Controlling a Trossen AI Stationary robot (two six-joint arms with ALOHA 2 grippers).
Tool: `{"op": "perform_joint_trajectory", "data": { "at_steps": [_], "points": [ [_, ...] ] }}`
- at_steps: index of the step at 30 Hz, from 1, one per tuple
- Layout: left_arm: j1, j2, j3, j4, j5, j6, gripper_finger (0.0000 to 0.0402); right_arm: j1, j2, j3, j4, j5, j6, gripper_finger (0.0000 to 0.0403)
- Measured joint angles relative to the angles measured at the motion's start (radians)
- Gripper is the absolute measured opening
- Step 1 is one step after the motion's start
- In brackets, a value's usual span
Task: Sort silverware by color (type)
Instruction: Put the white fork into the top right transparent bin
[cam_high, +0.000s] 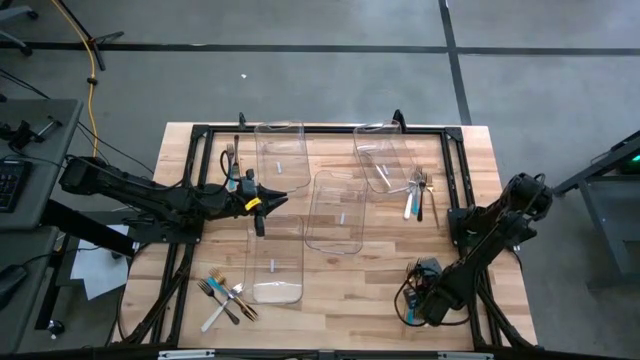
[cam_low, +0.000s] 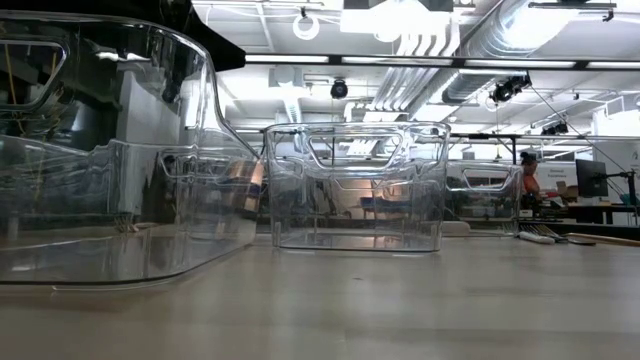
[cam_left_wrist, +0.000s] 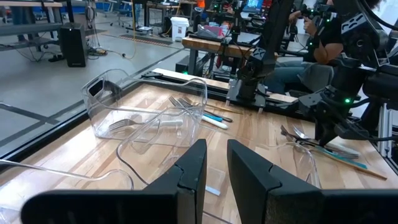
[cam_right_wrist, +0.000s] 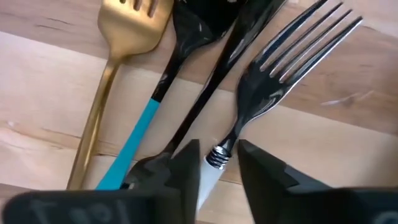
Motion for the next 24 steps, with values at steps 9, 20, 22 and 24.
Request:
{"op": "perform_joint_trajectory", "data": {
  "at_steps": [9,20,22,24],
  "points": [
    [0.0,0.0,0.0,0.0,0.0,0.0,0.0056,0.0,0.002,-0.001,-0.006,0.001,-0.044,0.0027],
    [0.0,0.0,0.0,0.0,0.0,0.0,0.0056,0.0,0.005,0.005,-0.012,-0.002,-0.104,0.0019],
    [0.0,0.0,0.0,0.0,0.0,0.0,0.0056,0.0,0.006,0.017,-0.026,-0.002,-0.128,0.0019],
    [0.0,0.0,0.0,0.0,0.0,0.0,0.0056,0.0,0.006,0.03,-0.045,-0.002,-0.135,0.0019]
  ]
}}
